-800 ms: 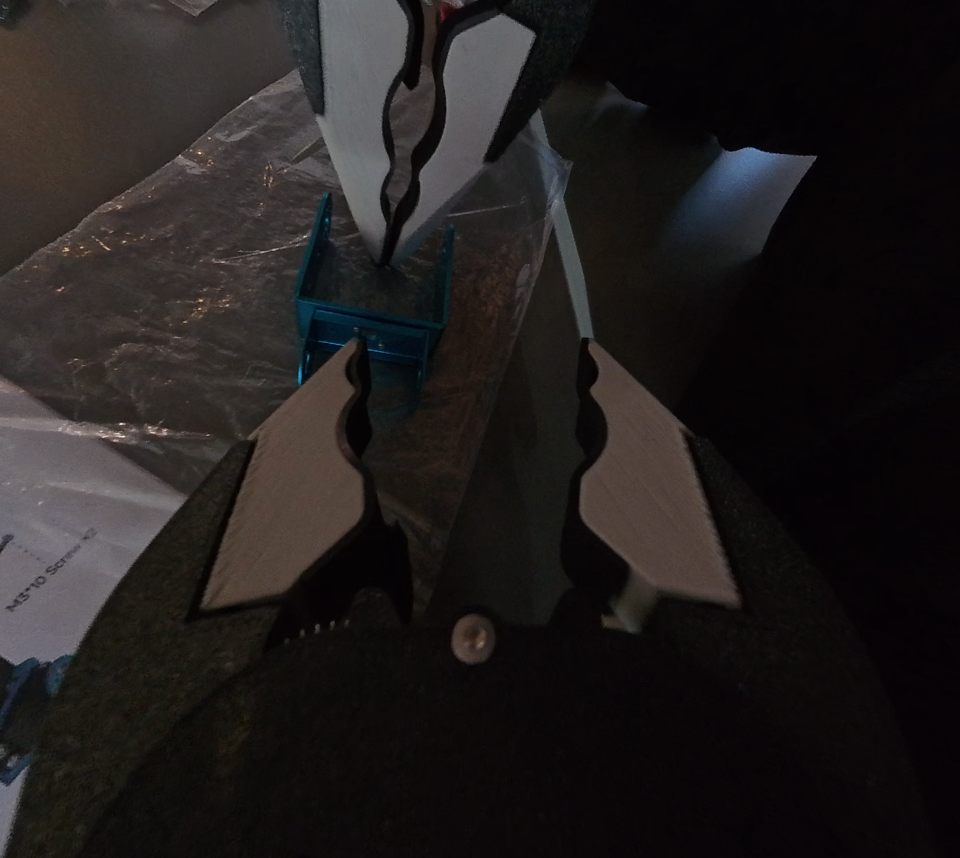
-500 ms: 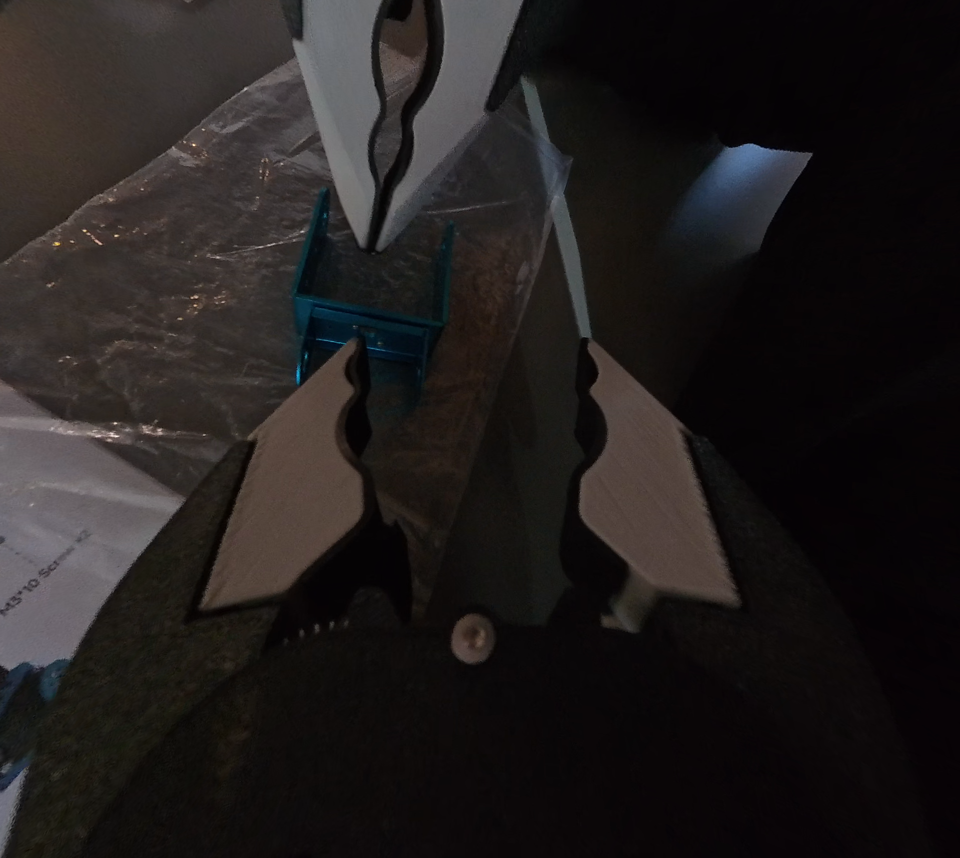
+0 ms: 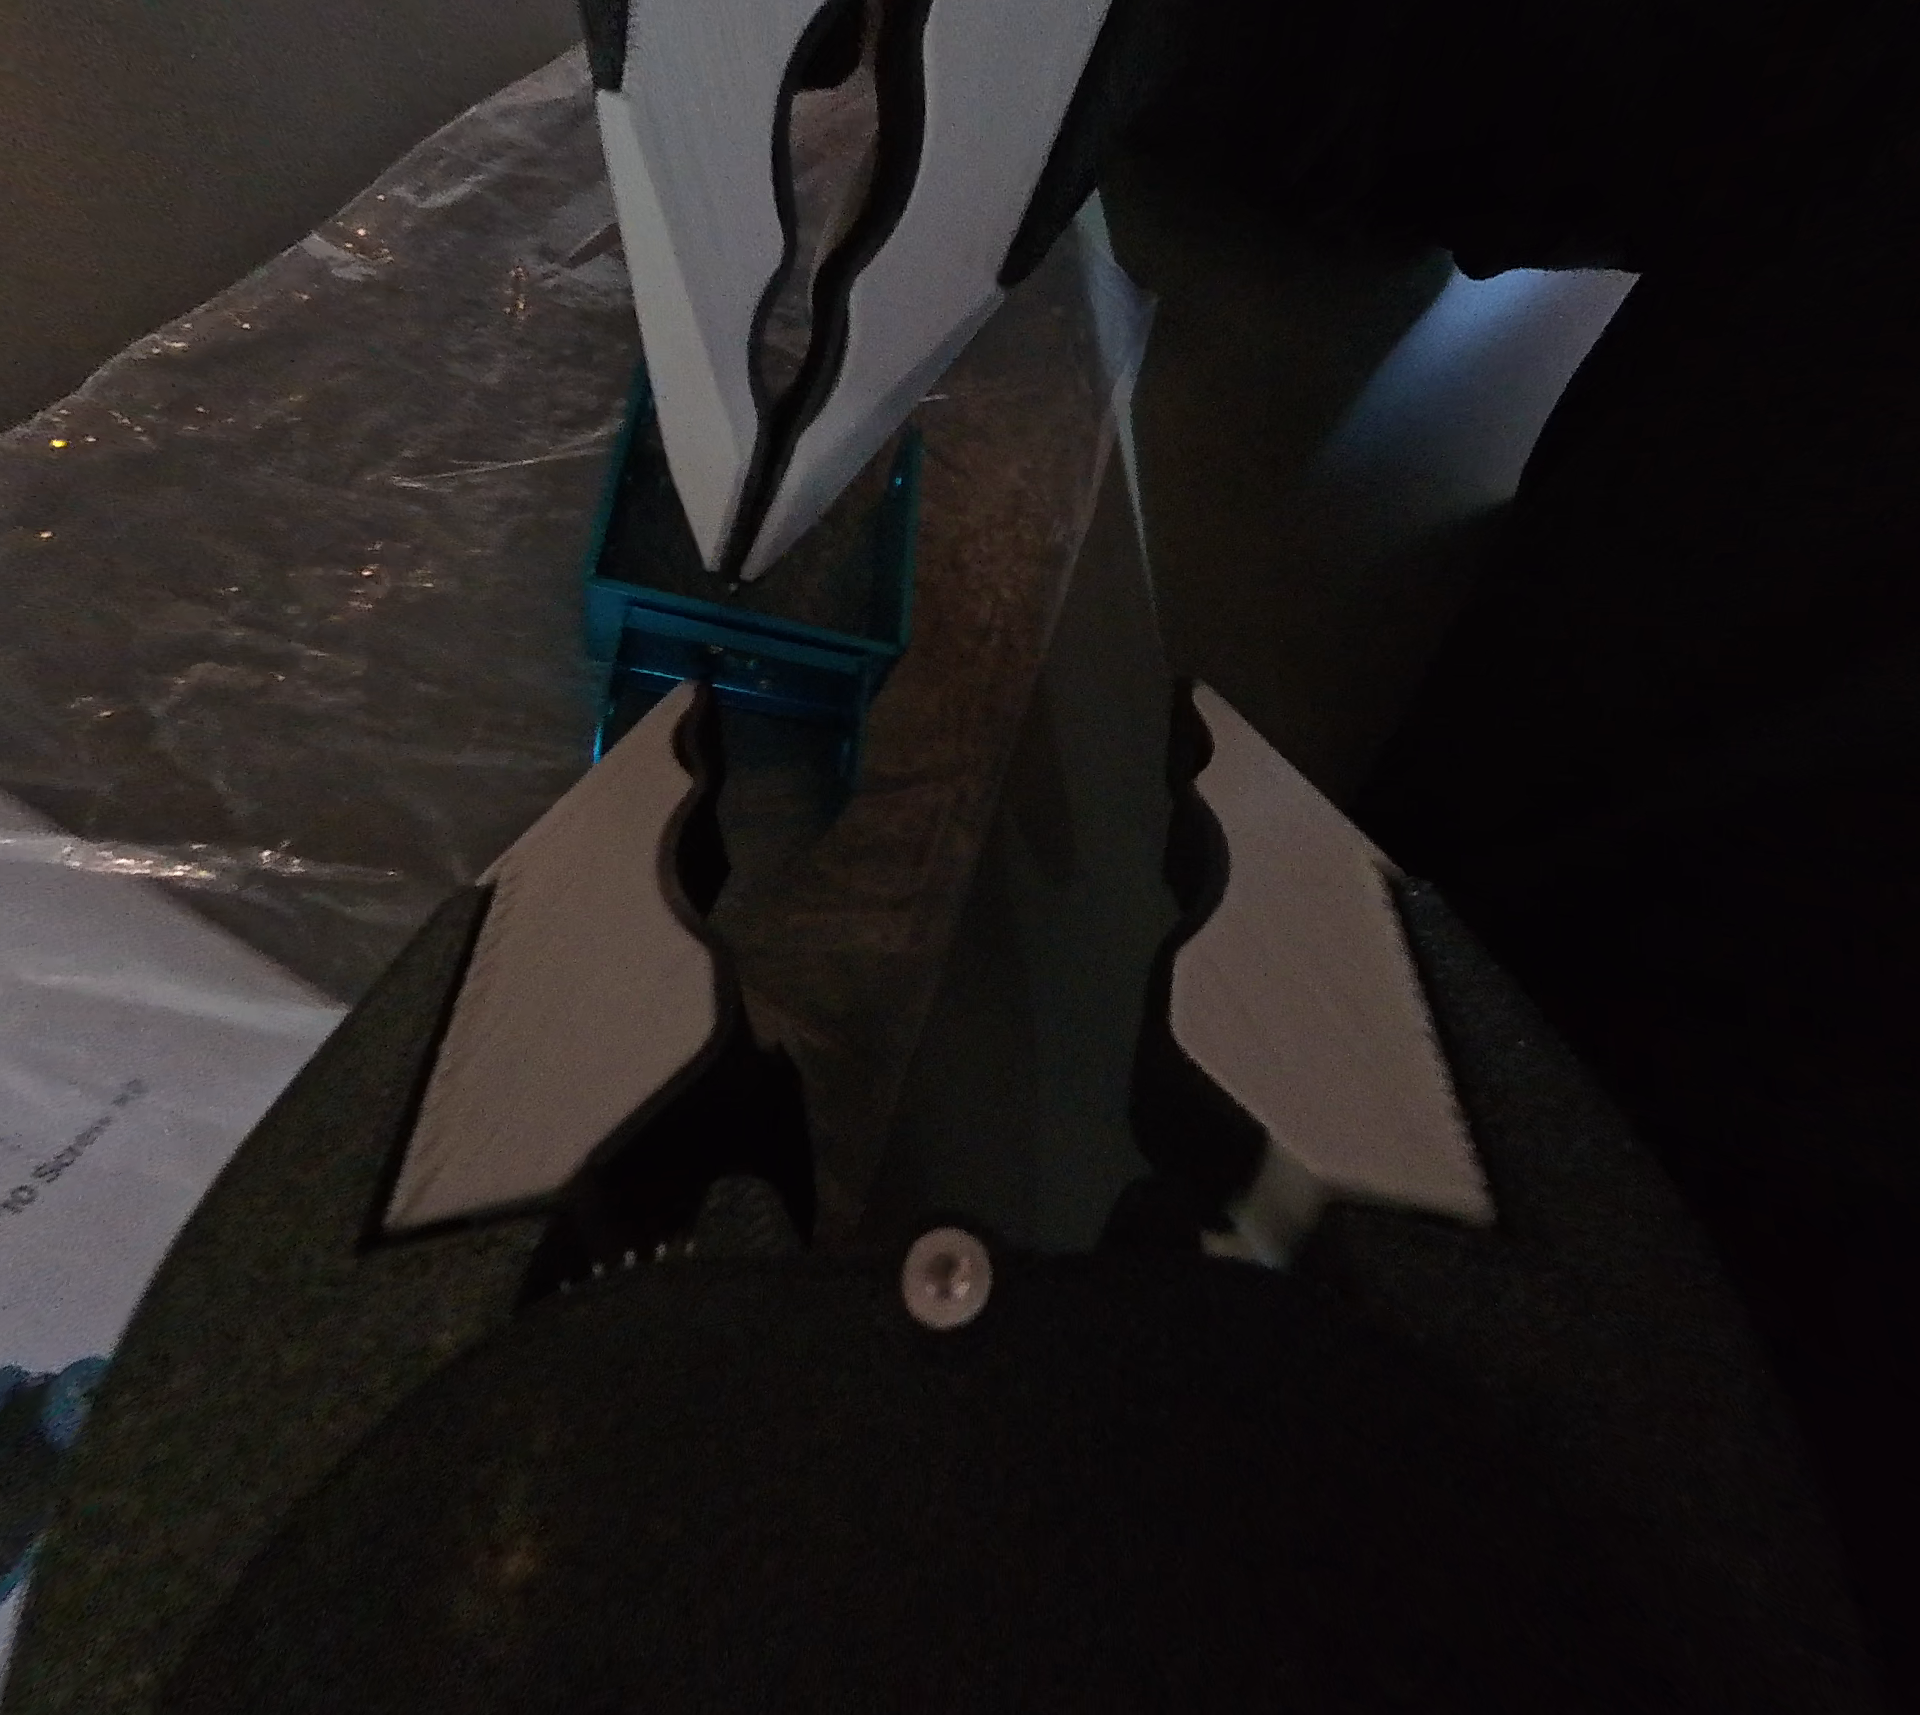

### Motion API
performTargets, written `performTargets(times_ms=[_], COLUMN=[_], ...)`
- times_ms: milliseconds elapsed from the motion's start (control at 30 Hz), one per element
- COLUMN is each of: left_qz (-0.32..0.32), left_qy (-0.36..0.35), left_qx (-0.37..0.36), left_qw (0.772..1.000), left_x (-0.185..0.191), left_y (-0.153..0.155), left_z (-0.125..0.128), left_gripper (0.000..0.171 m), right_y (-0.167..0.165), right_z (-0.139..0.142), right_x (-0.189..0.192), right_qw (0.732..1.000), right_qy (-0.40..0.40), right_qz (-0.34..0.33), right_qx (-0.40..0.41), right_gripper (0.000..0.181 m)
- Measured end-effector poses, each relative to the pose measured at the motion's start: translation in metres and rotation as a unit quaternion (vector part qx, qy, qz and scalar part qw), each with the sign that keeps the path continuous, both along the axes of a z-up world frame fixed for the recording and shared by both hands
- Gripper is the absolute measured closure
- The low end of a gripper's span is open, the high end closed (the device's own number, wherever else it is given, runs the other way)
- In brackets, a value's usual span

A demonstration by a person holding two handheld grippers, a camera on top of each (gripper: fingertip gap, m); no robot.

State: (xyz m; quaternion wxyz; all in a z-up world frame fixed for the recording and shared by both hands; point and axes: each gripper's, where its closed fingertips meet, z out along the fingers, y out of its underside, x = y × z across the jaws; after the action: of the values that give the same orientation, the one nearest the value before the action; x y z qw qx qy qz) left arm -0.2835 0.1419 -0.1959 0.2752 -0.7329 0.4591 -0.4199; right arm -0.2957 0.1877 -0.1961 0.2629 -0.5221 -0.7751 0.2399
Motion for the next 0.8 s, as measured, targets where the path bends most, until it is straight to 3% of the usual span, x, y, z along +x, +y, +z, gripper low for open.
performTargets(times_ms=[367,600,800], left_qz=[0.003,0.020,-0.031], left_qy=[-0.004,0.031,0.040], left_qx=[0.002,0.078,0.100], left_qw=[1.000,0.996,0.994], left_x=[0.000,-0.026,-0.029], left_y=[0.000,0.017,0.012], left_z=[0.002,0.000,0.007], left_gripper=[0.083,0.088,0.088], right_y=[-0.001,0.000,0.000], right_z=[0.000,-0.001,-0.010], right_x=[0.003,0.017,0.009], right_qw=[1.000,0.997,0.997], right_qy=[0.010,-0.018,-0.023], right_qz=[-0.006,-0.033,-0.040], right_qx=[-0.004,-0.070,-0.054], right_gripper=[0.181,0.172,0.170])
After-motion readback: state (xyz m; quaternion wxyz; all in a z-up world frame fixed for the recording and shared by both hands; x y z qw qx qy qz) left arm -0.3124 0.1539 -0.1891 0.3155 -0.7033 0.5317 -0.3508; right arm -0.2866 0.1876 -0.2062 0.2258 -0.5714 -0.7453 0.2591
